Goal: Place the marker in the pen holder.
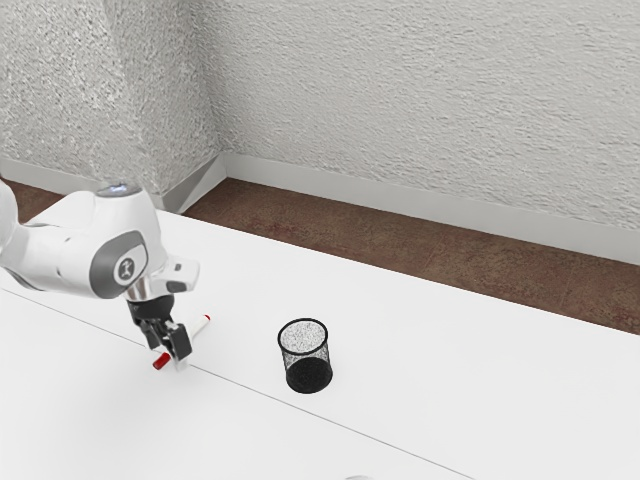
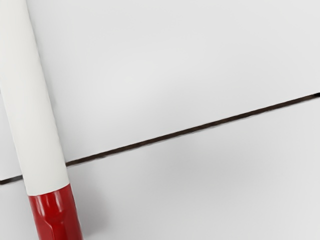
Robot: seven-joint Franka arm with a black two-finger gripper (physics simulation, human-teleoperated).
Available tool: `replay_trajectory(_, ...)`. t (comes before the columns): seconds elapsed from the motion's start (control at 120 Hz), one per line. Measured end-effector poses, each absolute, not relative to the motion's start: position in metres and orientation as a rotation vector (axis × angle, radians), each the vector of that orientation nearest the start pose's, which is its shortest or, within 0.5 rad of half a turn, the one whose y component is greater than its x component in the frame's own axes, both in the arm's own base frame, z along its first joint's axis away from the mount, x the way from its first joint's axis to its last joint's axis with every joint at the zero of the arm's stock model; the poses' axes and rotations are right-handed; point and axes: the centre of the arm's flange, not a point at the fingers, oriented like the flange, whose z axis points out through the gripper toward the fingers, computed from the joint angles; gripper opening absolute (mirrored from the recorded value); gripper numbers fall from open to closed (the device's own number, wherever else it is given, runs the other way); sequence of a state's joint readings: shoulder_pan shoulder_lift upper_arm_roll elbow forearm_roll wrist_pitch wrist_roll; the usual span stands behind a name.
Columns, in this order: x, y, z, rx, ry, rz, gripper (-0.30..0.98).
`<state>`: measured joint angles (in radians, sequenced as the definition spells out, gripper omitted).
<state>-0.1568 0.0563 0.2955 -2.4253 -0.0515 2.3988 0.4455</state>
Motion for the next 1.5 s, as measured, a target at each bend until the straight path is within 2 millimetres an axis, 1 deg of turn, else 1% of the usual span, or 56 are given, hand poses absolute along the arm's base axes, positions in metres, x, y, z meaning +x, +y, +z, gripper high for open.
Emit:
replay_trajectory(0.05,0.475,0.074,0.275,-3.147,0.406,0.109,0.67)
replay_trajectory(0.158,0.471,0.105,0.271,-3.144,0.323,0.097,0.67)
replay_trajectory(0.217,0.47,0.114,0.267,-3.141,0.304,0.099,0.67)
replay_trajectory(0.292,0.473,0.113,0.264,-3.131,0.317,0.093,0.67)
replay_trajectory(0.417,0.489,0.113,0.257,-3.109,0.337,0.083,0.67)
replay_trajectory(0.558,0.498,0.113,0.243,-3.096,0.344,0.106,0.67)
replay_trajectory(0.7,0.503,0.113,0.24,-3.093,0.346,0.104,0.66)
replay_trajectory(0.767,0.503,0.112,0.24,-3.096,0.343,0.102,0.6)
replay_trajectory(0.958,0.503,0.112,0.24,-3.099,0.338,0.094,0.38)
replay_trajectory(1.117,0.505,0.112,0.242,-3.096,0.341,0.073,0.23)
replay_trajectory(1.233,0.504,0.11,0.242,-3.095,0.345,0.071,0.16)
replay_trajectory(1.35,0.504,0.111,0.242,-3.093,0.342,0.068,0.14)
replay_trajectory(1.417,0.504,0.111,0.242,-3.096,0.335,0.064,0.05)
replay_trajectory(1.45,0.504,0.111,0.243,-3.097,0.332,0.063,0.05)
replay_trajectory(1.5,0.505,0.111,0.244,-3.098,0.33,0.057,0.0)
